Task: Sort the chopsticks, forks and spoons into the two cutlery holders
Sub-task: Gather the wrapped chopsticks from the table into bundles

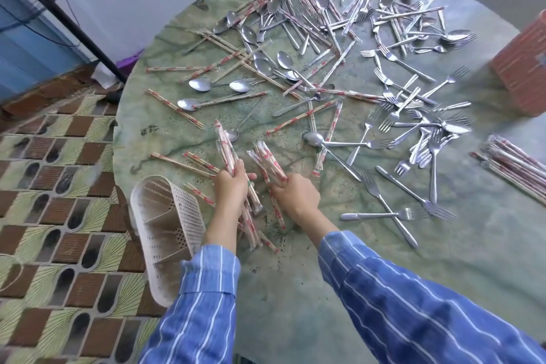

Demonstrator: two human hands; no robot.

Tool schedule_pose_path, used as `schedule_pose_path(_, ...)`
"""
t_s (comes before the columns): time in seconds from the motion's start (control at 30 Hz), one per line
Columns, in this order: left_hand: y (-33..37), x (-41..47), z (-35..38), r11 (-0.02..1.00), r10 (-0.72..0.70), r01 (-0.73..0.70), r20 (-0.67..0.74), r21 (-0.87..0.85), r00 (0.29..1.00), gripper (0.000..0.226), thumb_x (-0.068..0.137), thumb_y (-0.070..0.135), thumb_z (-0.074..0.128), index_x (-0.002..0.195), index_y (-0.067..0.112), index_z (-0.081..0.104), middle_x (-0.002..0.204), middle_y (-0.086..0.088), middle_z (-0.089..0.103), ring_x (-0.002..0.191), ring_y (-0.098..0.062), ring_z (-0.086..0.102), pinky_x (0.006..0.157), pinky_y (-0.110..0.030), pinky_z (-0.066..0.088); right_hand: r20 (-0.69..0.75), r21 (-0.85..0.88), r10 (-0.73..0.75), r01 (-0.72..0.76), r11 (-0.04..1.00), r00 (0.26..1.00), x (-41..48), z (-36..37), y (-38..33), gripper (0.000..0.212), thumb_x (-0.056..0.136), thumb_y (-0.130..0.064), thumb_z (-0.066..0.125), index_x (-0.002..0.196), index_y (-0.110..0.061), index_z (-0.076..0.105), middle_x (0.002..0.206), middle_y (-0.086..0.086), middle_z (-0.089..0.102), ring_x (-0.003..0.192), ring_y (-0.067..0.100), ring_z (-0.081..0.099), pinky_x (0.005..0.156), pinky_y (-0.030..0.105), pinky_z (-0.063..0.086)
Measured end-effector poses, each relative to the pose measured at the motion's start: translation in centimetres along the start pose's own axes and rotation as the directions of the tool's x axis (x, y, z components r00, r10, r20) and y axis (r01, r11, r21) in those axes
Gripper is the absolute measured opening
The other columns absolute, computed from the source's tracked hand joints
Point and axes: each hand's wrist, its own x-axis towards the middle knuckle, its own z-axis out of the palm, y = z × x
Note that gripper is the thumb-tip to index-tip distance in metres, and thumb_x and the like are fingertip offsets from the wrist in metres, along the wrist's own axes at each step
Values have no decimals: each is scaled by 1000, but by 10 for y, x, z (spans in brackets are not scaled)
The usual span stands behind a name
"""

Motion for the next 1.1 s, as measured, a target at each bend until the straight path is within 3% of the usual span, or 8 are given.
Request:
schedule_pose_path(0.1, 2, 0, -5, 995, 11, -12, -5, -103, 1000, 30, 101, 32, 44, 105, 3, 53, 76, 2, 67, 59, -12, 60, 56, -28, 49, 3, 15, -12, 12, 1000, 1000, -2, 3, -6, 41, 84, -49, 64, 103, -13, 61, 102, 8, 67, 96, 29, 63, 70, 31, 41)
schedule_pose_path(0.2, 9, 0, -9, 982, 21, -26, -28, -185, 999, 26, 101, 26, 43, 88, 5, 52, 76, -7, 63, 59, -19, 62, 52, -27, 51, 52, 93, 0, -5, 996, 999, -2, 0, -4, 28, 82, -37, 65, 90, -10, 63, 88, 7, 66, 80, 27, 61, 63, 27, 41)
schedule_pose_path(0.37, 20, 8, -3, 990, 118, -121, -40, -79, 992, 26, 95, 26, 50, 73, 13, 50, 67, -5, 55, 57, -23, 57, 56, -28, 46, 3, 375, 34, -33, 926, 999, -4, -11, 20, 28, 83, -35, 62, 67, -14, 52, 64, 1, 56, 66, 22, 55, 55, 29, 39)
schedule_pose_path(0.5, 36, 20, 18, 986, 158, -158, 11, 56, 987, 40, 87, 45, 62, 89, 5, 62, 84, -12, 65, 79, -26, 62, 74, -34, 50, -37, 659, 113, -61, 749, 993, -4, -38, 40, 13, 87, -20, 55, 79, -10, 60, 62, -2, 62, 51, 12, 51, 44, 21, 42)
schedule_pose_path(0.63, 60, 32, 46, 949, 261, -269, 67, 163, 963, 50, 80, 52, 69, 81, 1, 68, 79, -18, 70, 77, -31, 67, 66, -32, 48, -50, 791, 189, -77, 608, 981, 11, -72, 55, 21, 90, -19, 54, 70, -13, 57, 56, -3, 56, 48, 10, 48, 48, 20, 40)
schedule_pose_path(0.8, 90, 51, 79, 829, 417, -454, 180, 326, 891, 37, 85, 45, 66, 99, 11, 71, 90, -14, 71, 87, -33, 65, 64, -28, 40, -67, 891, 253, -56, 451, 965, 46, -101, 63, 23, 89, -14, 64, 71, -11, 51, 52, 4, 45, 37, 13, 41, 42, 25, 36)
schedule_pose_path(0.97, 101, 74, 107, 640, 501, -584, 305, 499, 810, 27, 89, 34, 62, 113, 22, 65, 102, -8, 70, 97, -31, 63, 74, -33, 49, -52, 898, 311, -92, 431, 949, 83, -115, 56, 16, 92, -13, 61, 80, -2, 60, 62, 7, 60, 37, 10, 55, 39, 21, 47)
schedule_pose_path(1.1, 98, 88, 116, 567, 467, -576, 346, 589, 814, 33, 85, 37, 67, 114, 21, 61, 105, -6, 68, 99, -29, 63, 80, -38, 54, -28, 854, 348, -159, 496, 937, 113, -112, 45, 17, 92, -4, 57, 76, -4, 54, 63, 10, 56, 31, 7, 47, 35, 20, 41)
